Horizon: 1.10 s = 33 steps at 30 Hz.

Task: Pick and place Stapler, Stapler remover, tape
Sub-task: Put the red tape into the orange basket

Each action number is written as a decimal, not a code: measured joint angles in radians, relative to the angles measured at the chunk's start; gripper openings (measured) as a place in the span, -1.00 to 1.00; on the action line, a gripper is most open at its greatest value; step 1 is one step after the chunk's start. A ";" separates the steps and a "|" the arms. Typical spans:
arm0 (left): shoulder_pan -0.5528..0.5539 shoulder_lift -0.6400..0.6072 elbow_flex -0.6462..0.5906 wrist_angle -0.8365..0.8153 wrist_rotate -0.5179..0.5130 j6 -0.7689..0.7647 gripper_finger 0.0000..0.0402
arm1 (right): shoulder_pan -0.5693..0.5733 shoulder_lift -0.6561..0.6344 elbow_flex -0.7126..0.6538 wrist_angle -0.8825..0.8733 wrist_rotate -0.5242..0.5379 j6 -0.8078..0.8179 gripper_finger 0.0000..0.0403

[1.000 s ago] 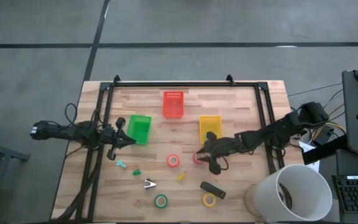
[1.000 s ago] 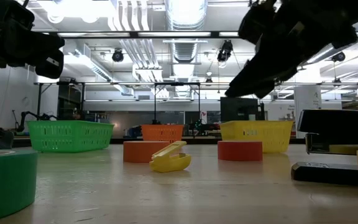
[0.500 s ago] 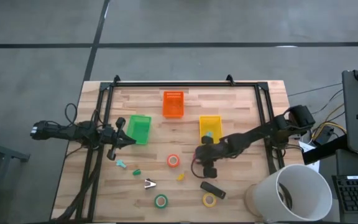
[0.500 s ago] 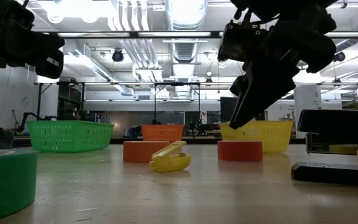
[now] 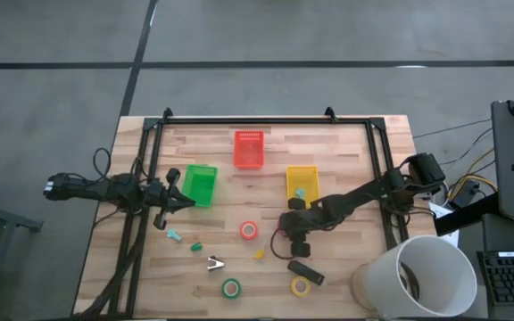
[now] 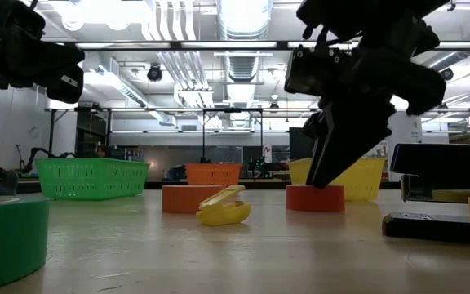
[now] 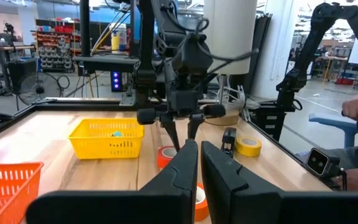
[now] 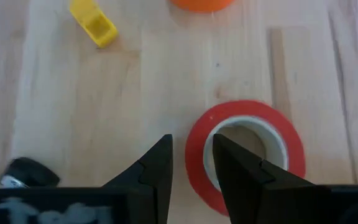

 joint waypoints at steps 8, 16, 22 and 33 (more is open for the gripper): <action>0.000 0.000 0.000 0.000 0.000 0.000 -0.88 | 0.000 0.030 0.003 0.004 0.008 0.001 -0.52; 0.000 0.000 0.000 0.000 0.000 0.000 -0.88 | 0.000 0.027 0.002 0.003 0.007 0.002 -0.72; 0.000 0.000 0.000 0.000 0.000 0.000 -0.88 | 0.000 0.022 0.004 0.014 0.004 0.001 -0.79; 0.000 0.000 0.000 0.000 0.000 0.000 -0.88 | -0.002 0.014 0.140 -0.014 -0.006 -0.135 -0.77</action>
